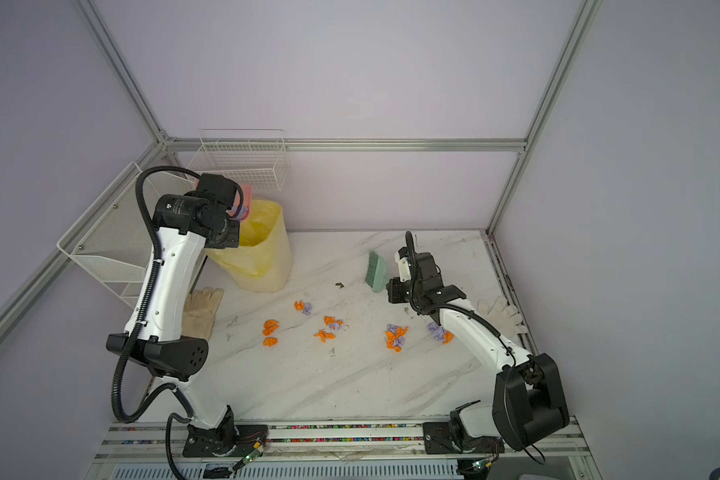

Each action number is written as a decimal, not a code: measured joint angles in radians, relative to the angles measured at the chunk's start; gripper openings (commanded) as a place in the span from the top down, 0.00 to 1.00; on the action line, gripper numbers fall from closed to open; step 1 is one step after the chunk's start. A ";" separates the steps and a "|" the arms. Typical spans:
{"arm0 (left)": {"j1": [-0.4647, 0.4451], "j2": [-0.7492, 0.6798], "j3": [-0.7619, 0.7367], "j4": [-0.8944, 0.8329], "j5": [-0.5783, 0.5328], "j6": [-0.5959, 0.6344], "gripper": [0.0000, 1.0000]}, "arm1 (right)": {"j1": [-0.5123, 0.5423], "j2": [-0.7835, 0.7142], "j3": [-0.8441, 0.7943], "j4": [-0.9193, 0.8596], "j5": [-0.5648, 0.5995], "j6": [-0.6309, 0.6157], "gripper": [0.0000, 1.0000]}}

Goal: Sweep away the paper scraps from the table
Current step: 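Carry the dustpan toward the yellow bin with the left gripper while the right withdraws, then tip the pink dustpan over the yellow bin with the left gripper, emptying scraps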

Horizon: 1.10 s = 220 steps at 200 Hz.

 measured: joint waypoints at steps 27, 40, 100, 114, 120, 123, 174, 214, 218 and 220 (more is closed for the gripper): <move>0.000 0.008 -0.051 0.002 -0.132 0.034 1.00 | 0.000 0.003 0.000 0.007 -0.008 -0.001 1.00; 0.000 0.016 -0.088 0.003 -0.201 0.046 1.00 | 0.000 0.013 0.000 0.014 -0.012 0.000 1.00; -0.004 0.098 -0.140 0.021 -0.458 0.097 1.00 | 0.000 0.027 0.000 0.015 -0.015 0.000 1.00; -0.010 0.105 -0.140 0.031 -0.531 0.109 1.00 | 0.000 0.027 0.000 0.016 -0.014 -0.001 1.00; -0.015 0.106 -0.140 0.037 -0.560 0.115 1.00 | 0.000 0.027 -0.002 0.017 -0.015 -0.002 1.00; -0.017 0.106 -0.140 0.040 -0.575 0.120 1.00 | 0.000 0.027 -0.003 0.017 -0.014 -0.002 1.00; -0.057 0.102 -0.192 0.168 -0.758 0.249 1.00 | 0.000 0.027 -0.023 0.034 -0.017 -0.005 1.00; -0.060 0.102 -0.336 0.285 -0.809 0.384 1.00 | 0.000 0.027 -0.034 0.043 -0.019 -0.008 1.00; -0.060 0.102 -0.345 0.292 -0.811 0.394 1.00 | 0.000 0.027 -0.035 0.045 -0.020 -0.009 1.00; -0.060 0.102 -0.348 0.295 -0.813 0.398 1.00 | 0.000 0.027 -0.035 0.045 -0.021 -0.009 1.00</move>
